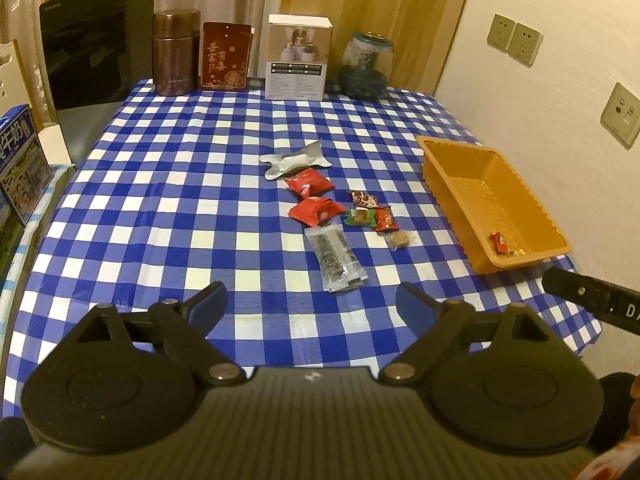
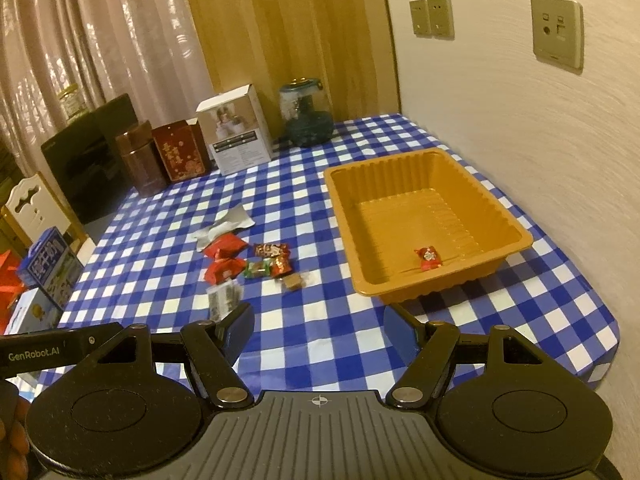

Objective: Organize snacks
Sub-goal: 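Withdraw both open grippers from the tray back over the table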

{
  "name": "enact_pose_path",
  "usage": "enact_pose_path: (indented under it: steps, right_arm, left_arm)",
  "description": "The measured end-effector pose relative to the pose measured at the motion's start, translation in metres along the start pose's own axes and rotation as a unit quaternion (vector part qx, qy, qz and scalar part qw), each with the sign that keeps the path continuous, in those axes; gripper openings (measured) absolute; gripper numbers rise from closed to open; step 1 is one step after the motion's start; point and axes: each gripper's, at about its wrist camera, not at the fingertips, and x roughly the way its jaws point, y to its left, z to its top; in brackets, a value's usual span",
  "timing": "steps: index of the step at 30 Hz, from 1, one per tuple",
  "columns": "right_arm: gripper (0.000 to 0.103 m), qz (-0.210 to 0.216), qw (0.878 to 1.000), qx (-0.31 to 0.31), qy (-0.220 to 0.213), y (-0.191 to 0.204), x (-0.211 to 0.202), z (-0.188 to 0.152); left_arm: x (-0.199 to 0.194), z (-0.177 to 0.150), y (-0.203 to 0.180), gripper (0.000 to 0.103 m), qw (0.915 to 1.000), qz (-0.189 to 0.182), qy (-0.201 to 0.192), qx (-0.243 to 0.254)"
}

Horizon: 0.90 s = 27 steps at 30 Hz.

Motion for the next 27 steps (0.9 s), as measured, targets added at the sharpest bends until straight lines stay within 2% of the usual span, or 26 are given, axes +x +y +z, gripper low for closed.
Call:
enact_pose_path:
  steps: [15,27]
  right_arm:
    - [0.071,0.000,1.000,-0.004,0.005,0.001,0.004,-0.001]
    - [0.071,-0.007,1.000,0.005,0.025,-0.011,0.032,-0.009]
  left_arm:
    - [0.006,0.000,-0.001,0.091,1.0000,-0.004,0.006,-0.005]
    - [0.044,-0.003,-0.009,0.091,0.9996,-0.015,0.026,-0.004]
